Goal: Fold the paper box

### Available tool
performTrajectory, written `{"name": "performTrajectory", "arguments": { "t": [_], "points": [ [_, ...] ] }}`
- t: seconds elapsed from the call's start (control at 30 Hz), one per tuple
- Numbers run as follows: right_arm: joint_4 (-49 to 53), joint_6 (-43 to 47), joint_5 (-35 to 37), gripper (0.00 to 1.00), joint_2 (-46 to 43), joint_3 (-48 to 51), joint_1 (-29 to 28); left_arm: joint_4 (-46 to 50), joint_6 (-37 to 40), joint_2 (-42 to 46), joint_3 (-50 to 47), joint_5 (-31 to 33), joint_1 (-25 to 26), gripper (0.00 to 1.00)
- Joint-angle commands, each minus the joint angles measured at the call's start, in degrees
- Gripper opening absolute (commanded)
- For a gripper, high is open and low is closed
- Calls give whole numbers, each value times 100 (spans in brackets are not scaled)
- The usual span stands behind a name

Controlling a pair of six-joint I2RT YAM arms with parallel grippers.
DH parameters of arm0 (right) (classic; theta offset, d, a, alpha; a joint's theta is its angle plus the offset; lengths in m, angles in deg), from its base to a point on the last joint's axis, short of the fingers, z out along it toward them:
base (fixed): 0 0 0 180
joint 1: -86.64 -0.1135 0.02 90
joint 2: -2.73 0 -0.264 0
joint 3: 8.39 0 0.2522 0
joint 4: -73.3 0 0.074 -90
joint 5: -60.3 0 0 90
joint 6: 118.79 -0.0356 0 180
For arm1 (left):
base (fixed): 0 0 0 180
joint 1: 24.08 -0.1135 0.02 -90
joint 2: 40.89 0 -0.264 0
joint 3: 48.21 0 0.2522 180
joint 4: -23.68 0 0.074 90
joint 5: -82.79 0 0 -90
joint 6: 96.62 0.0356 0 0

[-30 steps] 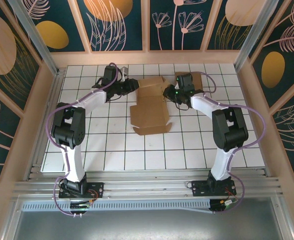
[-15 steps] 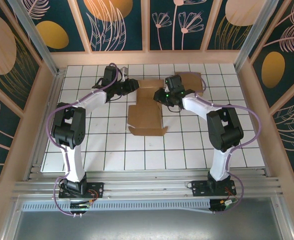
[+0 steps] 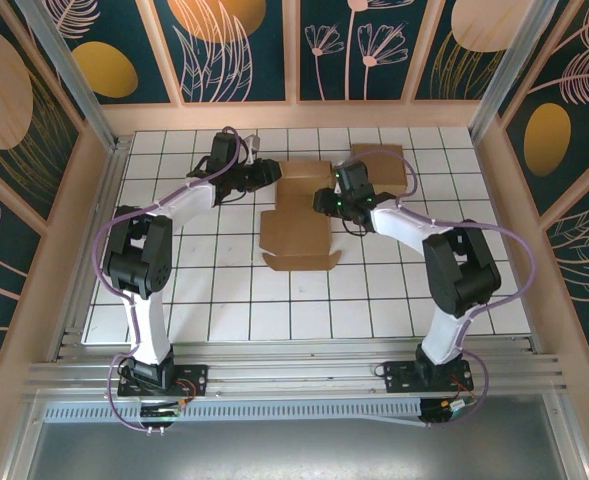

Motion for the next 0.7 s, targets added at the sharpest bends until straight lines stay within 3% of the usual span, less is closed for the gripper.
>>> {"name": "performTrajectory", "arguments": {
  "t": [0.0,0.27,0.43,0.57,0.67],
  "points": [
    [-424,216,611,36,-306,206,87,741,271,191,-226,226,143,43],
    [-179,524,1573,16,36,-228,86,1028,730,879,-215,762,143,53],
    [79,833,1659,8,121,-460,87,1142,811,1461,-497,1057,143,53],
    [543,849,1480,6,195,-799,89,927,380,2147,-1102,1338,253,44],
    [802,796,1377,6,222,-954,106,325,-97,2558,-1762,1474,661,34]
  ]
}}
